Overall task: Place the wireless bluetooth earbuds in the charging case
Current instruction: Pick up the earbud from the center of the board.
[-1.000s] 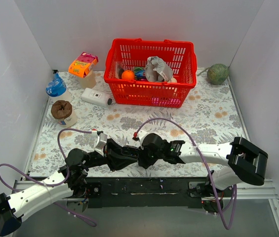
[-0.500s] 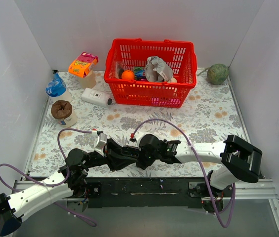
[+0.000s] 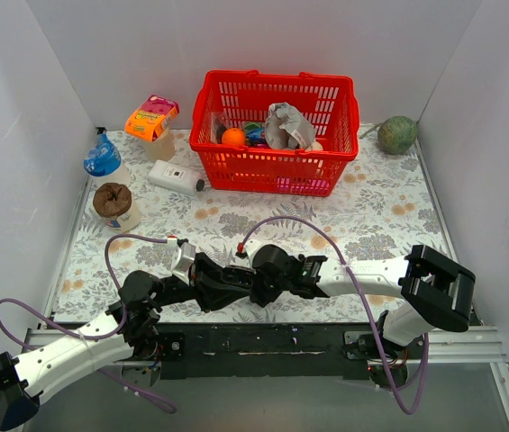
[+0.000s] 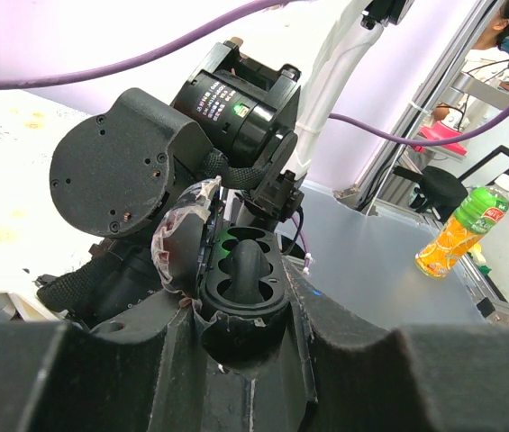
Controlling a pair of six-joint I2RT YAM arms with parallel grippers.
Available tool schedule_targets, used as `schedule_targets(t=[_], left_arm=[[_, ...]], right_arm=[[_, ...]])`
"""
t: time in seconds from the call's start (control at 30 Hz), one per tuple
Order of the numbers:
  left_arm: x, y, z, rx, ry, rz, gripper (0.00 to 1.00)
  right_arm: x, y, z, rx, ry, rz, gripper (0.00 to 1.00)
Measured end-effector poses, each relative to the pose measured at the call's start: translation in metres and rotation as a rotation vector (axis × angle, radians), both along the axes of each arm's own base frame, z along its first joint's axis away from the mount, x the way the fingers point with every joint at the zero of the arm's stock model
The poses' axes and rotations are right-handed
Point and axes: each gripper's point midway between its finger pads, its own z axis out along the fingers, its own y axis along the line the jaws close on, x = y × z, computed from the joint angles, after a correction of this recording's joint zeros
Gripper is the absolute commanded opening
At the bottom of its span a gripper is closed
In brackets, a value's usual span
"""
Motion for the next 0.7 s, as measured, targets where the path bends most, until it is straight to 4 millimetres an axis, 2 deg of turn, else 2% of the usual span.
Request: schedule_targets(t=[0.33,0.7], left_arm=[[0.000,0.000,0.000,0.000,0.000,0.000,0.00],[0.000,0.000,0.000,0.000,0.001,0.000,0.00]], right_arm=[[0.006,-0.003,-0.001,-0.018,-0.023,-0.028,0.53],[0.014,-0.014,-0.007,-0.068,-0.048,-0.067,0.42]])
